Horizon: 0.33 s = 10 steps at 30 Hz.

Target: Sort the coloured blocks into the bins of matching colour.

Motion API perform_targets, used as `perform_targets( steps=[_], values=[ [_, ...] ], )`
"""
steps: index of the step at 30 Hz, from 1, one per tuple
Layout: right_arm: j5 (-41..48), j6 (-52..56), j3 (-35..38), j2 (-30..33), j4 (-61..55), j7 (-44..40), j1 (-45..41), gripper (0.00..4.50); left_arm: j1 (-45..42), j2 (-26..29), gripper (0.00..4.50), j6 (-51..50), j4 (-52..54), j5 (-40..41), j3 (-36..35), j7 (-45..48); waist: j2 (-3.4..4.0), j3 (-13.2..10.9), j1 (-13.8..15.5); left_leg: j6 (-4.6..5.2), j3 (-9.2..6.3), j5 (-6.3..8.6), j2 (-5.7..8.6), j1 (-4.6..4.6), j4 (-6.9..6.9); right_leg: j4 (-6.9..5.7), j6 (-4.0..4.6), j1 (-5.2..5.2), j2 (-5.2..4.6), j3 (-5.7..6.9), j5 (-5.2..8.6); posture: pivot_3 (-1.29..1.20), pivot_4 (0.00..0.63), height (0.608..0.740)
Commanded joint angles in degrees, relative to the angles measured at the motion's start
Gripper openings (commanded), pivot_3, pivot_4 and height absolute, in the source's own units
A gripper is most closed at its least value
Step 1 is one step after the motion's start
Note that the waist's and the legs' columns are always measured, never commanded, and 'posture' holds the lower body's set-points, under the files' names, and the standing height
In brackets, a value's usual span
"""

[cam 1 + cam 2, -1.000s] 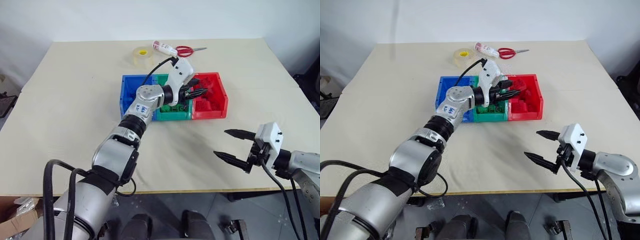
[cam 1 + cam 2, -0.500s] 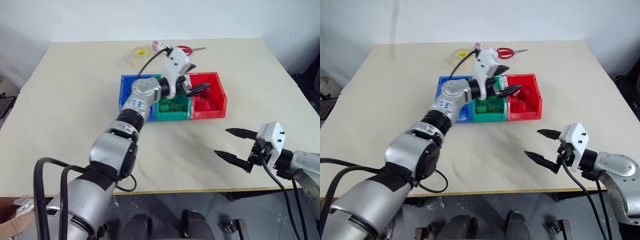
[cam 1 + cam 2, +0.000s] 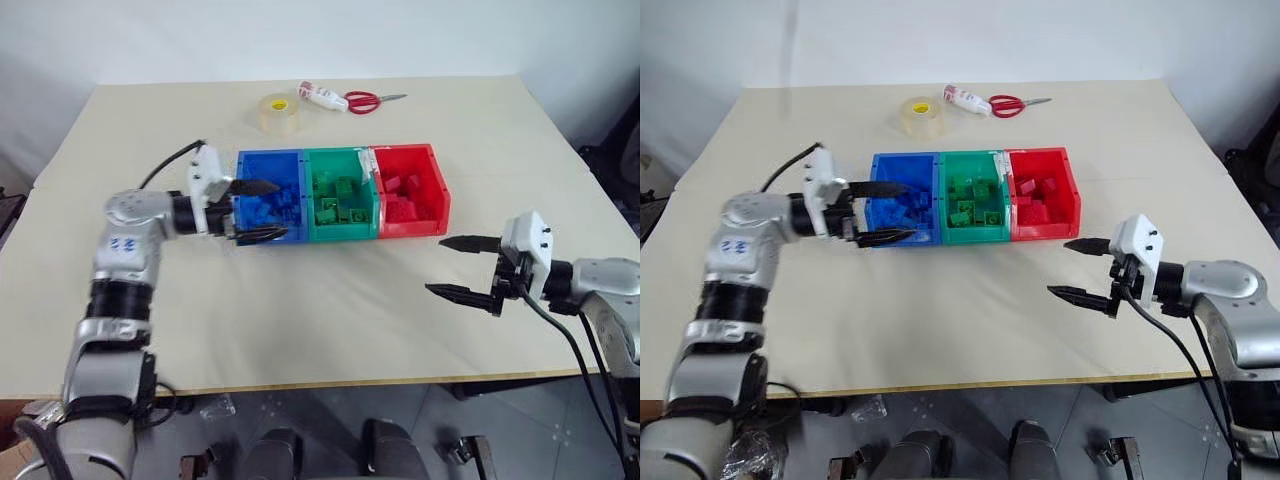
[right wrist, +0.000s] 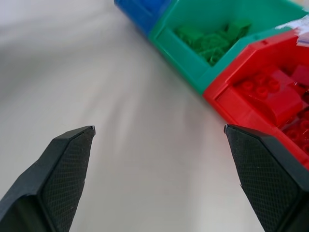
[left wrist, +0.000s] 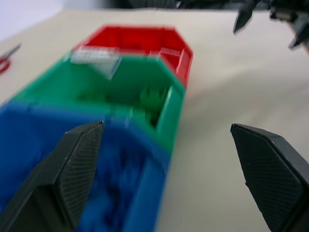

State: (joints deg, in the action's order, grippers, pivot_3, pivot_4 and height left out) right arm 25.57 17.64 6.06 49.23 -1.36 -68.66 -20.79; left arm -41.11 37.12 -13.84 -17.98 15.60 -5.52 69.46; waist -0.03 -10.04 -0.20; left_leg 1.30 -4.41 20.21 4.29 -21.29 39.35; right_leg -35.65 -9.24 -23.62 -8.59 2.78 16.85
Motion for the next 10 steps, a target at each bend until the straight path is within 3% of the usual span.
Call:
perform_targets(
  steps=[1,5,10],
  values=[
    [-1.6,-2.6,-0.6,1.5,3.6,-3.0,-2.5,4.50,7.6,5.0,4.48,-4.3,8.4,3.0,-4.7,-0.9,0.00,0.0,-0.1,-0.01,0.00,0.00,-0.02,0.01,-0.02,-0.01,0.01,-0.02,0.01,0.01,0.00,0.00,0.150,0.740],
    [-3.4,-4.5,-1.7,1.9,7.6,-5.4,-4.7,4.50,17.0,8.6,4.48,-7.1,13.8,5.6,-9.0,-1.8,0.01,0.0,0.2,-0.01,-0.02,0.01,-0.04,0.00,-0.03,0.02,0.02,-0.01,0.01,0.00,0.01,0.00,0.150,0.740],
    [-4.3,-5.7,-1.5,1.8,10.1,-6.2,-5.6,4.50,21.7,8.7,4.48,-6.3,17.1,7.1,-12.1,-5.0,0.01,0.0,0.6,-0.02,-0.11,0.01,-0.01,0.00,0.05,0.03,0.03,0.07,-0.02,0.03,0.01,0.00,0.150,0.740]
  ],
)
